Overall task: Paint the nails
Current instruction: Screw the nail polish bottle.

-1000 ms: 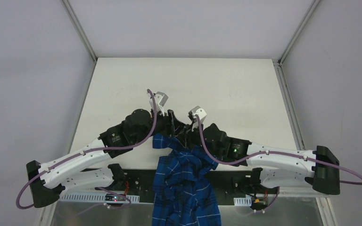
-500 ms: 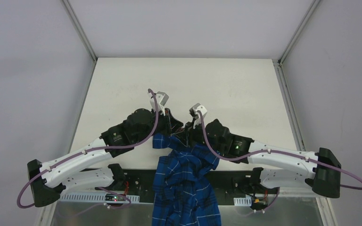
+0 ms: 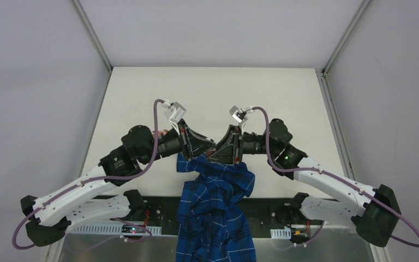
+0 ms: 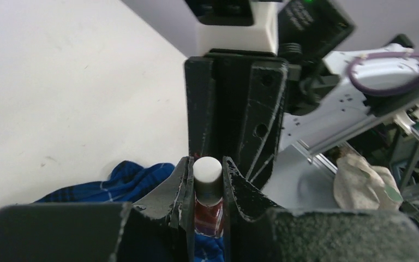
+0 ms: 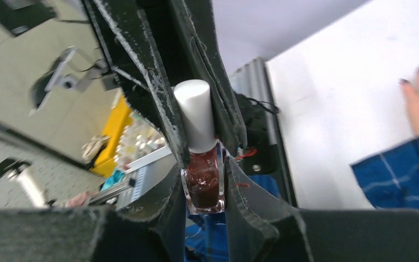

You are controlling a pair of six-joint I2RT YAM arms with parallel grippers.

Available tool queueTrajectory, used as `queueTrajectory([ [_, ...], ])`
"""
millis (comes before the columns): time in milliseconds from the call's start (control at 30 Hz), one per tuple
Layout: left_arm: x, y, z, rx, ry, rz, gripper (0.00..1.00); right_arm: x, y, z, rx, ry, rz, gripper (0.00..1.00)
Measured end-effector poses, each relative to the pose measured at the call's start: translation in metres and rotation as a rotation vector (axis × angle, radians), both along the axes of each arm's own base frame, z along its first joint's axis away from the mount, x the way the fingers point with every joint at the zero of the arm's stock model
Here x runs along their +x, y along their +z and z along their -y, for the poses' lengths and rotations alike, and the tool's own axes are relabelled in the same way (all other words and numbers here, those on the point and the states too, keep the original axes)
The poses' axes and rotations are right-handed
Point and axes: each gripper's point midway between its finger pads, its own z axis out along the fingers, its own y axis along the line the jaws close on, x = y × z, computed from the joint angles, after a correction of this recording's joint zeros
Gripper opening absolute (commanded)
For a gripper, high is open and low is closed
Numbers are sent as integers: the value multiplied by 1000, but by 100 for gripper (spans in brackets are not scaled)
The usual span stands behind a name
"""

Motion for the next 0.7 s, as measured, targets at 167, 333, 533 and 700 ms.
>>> queueTrajectory([
  [167, -23, 22, -5, -56, -107, 70, 0, -18, 21, -1, 93, 159, 8, 0],
  [333, -34, 25, -4, -59, -173, 104, 0, -28, 25, 1, 115, 237, 15, 0],
  [533, -38, 27, -3, -56, -200, 126, 33, -30, 27, 4, 118, 243, 28, 0],
  [700, -39, 16, -2, -4, -227, 150, 84, -11, 26, 12, 84, 98, 0, 0],
])
